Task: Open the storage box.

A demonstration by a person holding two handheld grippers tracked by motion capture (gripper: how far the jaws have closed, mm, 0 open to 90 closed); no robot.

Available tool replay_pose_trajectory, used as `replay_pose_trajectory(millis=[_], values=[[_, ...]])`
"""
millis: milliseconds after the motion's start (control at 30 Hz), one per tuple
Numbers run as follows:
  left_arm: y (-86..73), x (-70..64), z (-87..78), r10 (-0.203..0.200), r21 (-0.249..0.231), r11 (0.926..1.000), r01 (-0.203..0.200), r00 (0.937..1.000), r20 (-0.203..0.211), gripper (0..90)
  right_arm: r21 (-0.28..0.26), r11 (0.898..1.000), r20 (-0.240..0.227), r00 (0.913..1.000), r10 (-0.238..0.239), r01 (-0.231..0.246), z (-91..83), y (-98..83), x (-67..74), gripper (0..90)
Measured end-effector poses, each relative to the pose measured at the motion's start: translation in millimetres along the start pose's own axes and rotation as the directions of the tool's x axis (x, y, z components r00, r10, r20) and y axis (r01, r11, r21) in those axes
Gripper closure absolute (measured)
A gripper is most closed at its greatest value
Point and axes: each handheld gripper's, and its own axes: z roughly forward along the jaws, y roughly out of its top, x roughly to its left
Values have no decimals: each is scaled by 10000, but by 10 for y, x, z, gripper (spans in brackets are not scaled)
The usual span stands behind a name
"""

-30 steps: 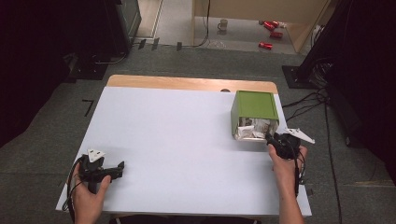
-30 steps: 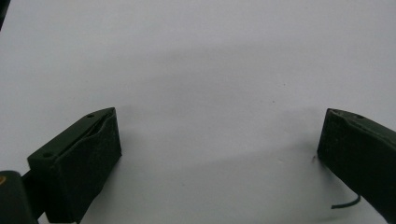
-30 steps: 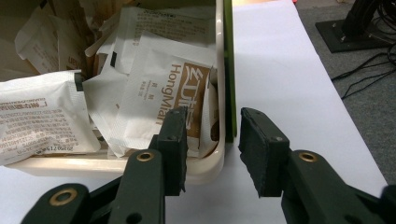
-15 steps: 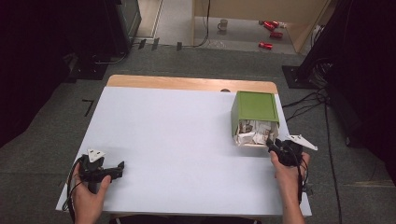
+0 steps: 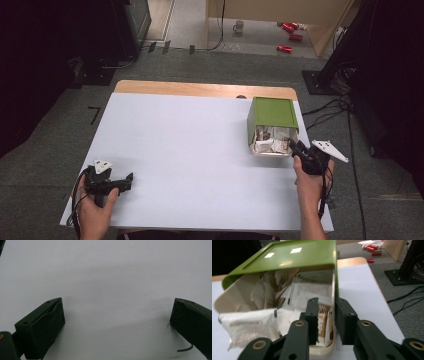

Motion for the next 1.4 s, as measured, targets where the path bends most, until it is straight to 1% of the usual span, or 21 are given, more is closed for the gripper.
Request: replay_pose_trajectory(millis=[200,267,367,400,833,1033,1400], values=[[1,-1,1,-7,0,10000,7,10000,0,0,185,9998,593,9982,-10,-1,61,63,24,856],[1,0,1,-6,2,10000,6,10000,2,0,180,9998,673,9977,-32,20,65,64,27,866],[0,0,0,-4,0,10000,4,10000,0,0,159,9996,850,9960,-259,246,64,59,49,894],[0,0,1,-6,-3,10000,6,10000,0,0,168,9989,1064,9932,-464,448,66,59,81,900],[0,0,0,-2,-4,10000,2,10000,1,0,307,9986,986,9941,-450,422,24,56,84,900],[0,0,0,-1,1,10000,1,10000,0,0,377,9987,924,9950,-382,349,-24,40,79,900],[0,-1,0,-7,-6,10000,7,10000,0,0,365,9987,870,9955,-389,358,-128,-16,75,900]])
